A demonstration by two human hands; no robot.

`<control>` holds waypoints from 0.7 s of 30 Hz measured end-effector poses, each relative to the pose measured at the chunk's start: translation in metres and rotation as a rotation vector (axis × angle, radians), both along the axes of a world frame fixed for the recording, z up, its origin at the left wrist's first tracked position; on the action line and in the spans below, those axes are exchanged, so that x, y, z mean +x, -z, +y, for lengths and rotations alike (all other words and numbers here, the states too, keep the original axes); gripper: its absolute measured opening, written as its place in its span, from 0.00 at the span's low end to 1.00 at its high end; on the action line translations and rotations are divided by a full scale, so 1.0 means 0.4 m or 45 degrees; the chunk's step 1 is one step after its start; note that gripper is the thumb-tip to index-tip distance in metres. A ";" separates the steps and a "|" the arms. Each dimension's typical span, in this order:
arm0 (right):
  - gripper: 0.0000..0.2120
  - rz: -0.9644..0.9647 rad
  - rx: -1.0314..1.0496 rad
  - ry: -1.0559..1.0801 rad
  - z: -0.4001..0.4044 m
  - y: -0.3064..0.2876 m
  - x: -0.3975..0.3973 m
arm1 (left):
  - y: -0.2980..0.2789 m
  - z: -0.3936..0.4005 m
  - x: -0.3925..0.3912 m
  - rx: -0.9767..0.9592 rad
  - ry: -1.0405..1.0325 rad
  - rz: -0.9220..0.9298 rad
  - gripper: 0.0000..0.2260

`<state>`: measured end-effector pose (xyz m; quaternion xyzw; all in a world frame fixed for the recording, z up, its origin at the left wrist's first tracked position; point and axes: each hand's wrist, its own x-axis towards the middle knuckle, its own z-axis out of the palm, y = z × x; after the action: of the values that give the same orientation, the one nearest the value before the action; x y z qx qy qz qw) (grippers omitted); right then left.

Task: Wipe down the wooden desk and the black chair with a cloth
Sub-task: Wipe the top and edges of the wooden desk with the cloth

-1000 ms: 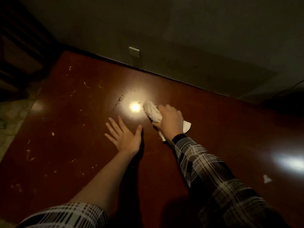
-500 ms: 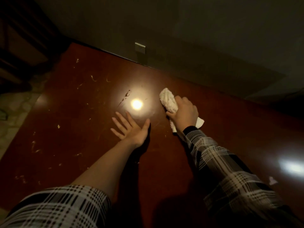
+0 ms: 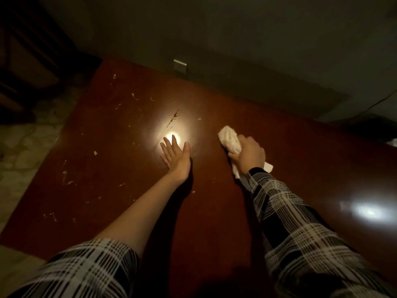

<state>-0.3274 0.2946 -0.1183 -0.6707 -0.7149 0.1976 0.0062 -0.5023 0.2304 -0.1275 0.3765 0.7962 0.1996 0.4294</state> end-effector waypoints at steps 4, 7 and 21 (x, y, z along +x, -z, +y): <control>0.24 -0.057 -0.045 0.026 -0.097 0.028 -0.050 | 0.001 -0.064 -0.020 0.185 -0.015 -0.064 0.24; 0.26 -0.050 -0.050 -0.052 -0.204 0.021 -0.106 | -0.001 -0.117 -0.033 0.411 -0.108 -0.138 0.18; 0.22 0.201 -0.147 0.503 -0.323 0.006 -0.090 | 0.000 -0.331 -0.110 0.443 -0.258 0.336 0.15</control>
<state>-0.3635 0.1652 -0.1208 -0.7793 -0.5545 0.2850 0.0625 -0.5464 0.0982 -0.1277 0.3857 0.8328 0.3249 0.2281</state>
